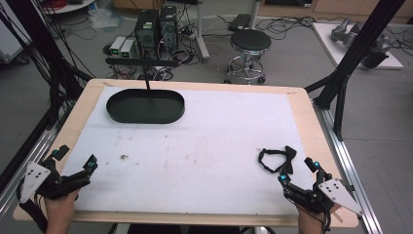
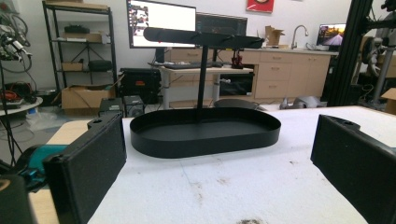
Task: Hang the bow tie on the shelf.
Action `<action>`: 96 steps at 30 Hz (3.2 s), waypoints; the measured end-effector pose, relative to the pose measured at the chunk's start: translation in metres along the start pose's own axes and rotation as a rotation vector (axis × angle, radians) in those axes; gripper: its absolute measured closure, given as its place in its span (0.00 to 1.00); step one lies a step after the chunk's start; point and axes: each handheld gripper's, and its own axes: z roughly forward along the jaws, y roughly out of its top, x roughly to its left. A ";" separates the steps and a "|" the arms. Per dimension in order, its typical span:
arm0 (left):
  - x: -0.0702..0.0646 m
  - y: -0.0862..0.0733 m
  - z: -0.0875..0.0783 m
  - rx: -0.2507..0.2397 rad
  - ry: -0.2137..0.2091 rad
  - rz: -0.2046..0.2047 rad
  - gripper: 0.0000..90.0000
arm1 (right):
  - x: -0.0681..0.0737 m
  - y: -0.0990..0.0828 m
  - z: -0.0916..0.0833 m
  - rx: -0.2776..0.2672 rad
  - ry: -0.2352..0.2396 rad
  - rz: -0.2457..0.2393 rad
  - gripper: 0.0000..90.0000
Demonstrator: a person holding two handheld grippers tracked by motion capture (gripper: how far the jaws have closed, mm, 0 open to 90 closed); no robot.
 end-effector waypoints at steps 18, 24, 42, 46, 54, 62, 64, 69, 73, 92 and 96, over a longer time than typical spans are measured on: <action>0.003 0.000 0.000 -0.002 0.000 -0.012 0.04 | -0.011 0.015 0.014 0.144 -0.042 0.014 0.17; 0.001 0.000 0.002 0.004 -0.007 -0.008 0.04 | 0.000 0.008 0.046 0.268 0.121 -0.051 0.19; -0.001 -0.002 0.002 0.013 -0.024 -0.015 0.04 | 0.002 -0.024 0.090 0.608 0.163 -0.063 0.53; -0.001 -0.002 0.002 0.013 -0.022 -0.016 0.04 | 0.002 -0.027 0.092 0.635 0.171 -0.059 0.61; 0.000 -0.002 0.002 0.015 -0.022 -0.017 0.04 | 0.000 -0.029 0.097 0.674 0.164 -0.041 0.75; -0.001 -0.002 0.002 0.016 -0.024 -0.016 0.04 | 0.001 -0.029 0.097 0.688 0.165 -0.045 0.95; -0.001 -0.002 0.002 0.016 -0.024 -0.016 0.04 | 0.002 -0.029 0.097 0.684 0.163 -0.055 0.96; -0.001 -0.002 0.001 0.017 -0.024 -0.019 0.04 | 0.003 -0.026 0.093 0.632 0.138 -0.062 0.96; -0.001 -0.002 0.002 0.016 -0.024 -0.020 0.04 | 0.006 -0.014 0.090 0.550 0.141 -0.059 0.96; -0.002 0.003 -0.004 -0.004 -0.004 0.003 0.04 | 0.069 0.071 0.111 0.154 0.267 -0.057 0.96; -0.003 0.004 -0.005 -0.006 -0.004 0.003 0.04 | 0.082 0.080 0.127 0.124 0.294 -0.052 0.96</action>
